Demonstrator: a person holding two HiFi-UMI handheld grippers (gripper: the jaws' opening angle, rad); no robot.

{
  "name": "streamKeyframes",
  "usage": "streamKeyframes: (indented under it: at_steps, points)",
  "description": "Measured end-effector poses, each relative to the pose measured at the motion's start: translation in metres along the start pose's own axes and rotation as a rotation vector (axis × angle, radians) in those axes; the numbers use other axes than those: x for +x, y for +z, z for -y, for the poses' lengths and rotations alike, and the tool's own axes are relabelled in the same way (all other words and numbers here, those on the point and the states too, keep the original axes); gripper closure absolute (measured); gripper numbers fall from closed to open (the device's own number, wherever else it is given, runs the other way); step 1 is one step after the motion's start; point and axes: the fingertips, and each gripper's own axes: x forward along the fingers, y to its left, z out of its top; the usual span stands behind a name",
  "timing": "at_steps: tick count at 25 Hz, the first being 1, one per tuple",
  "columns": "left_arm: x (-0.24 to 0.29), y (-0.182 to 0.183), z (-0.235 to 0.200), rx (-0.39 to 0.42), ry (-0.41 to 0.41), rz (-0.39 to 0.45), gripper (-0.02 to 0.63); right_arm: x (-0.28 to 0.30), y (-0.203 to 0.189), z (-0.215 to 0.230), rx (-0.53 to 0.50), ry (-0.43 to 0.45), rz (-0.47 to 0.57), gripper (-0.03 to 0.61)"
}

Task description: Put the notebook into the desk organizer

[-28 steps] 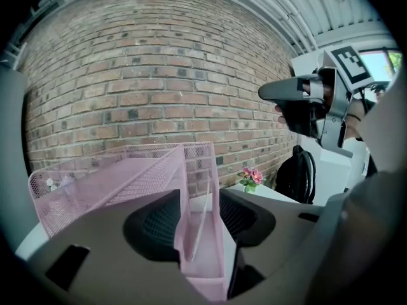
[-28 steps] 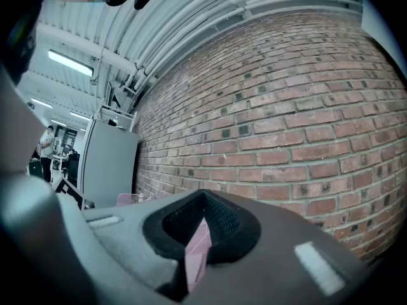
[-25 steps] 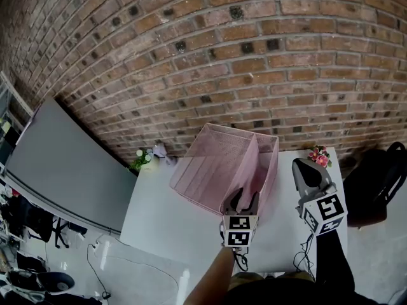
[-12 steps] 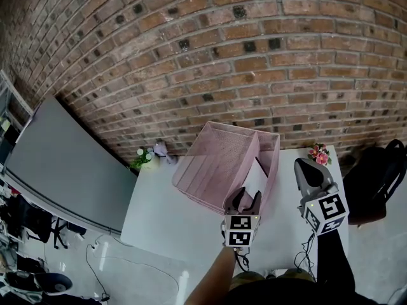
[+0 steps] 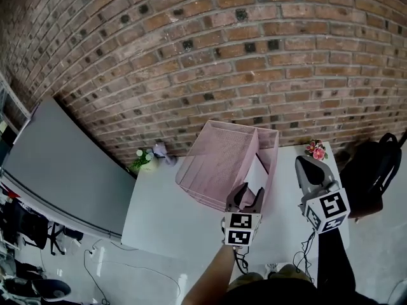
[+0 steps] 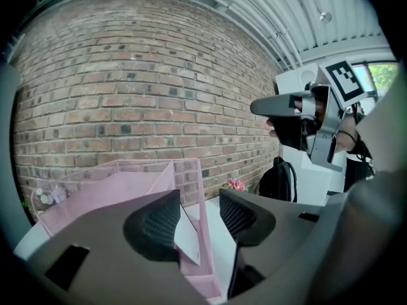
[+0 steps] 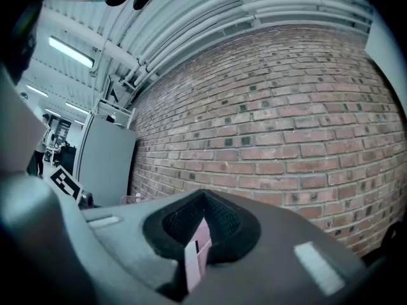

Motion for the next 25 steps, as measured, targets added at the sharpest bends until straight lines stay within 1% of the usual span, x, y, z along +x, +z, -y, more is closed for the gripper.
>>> streamKeyframes:
  at_steps: [5, 8, 14, 17, 21, 25]
  points:
    - [-0.027, 0.024, -0.003, 0.03, -0.027, 0.06, 0.414, -0.01, 0.007, -0.015, 0.004, -0.028, 0.011, 0.578]
    - [-0.05, 0.035, -0.01, 0.042, -0.026, 0.091, 0.414, -0.015, 0.009, -0.029, 0.022, -0.044, 0.018, 0.578]
    - [-0.107, 0.057, -0.03, 0.071, -0.02, 0.163, 0.414, -0.029, 0.017, -0.068, 0.024, -0.063, 0.033, 0.578]
    - [-0.135, 0.063, -0.04, 0.082, -0.02, 0.191, 0.414, -0.037, 0.019, -0.089, 0.031, -0.074, 0.036, 0.578]
    - [-0.168, 0.067, -0.049, 0.088, -0.023, 0.227, 0.414, -0.049, 0.021, -0.119, 0.013, -0.075, 0.034, 0.578]
    - [-0.194, 0.068, -0.055, 0.114, -0.021, 0.248, 0.414, -0.059, 0.019, -0.143, 0.013, -0.079, 0.032, 0.578]
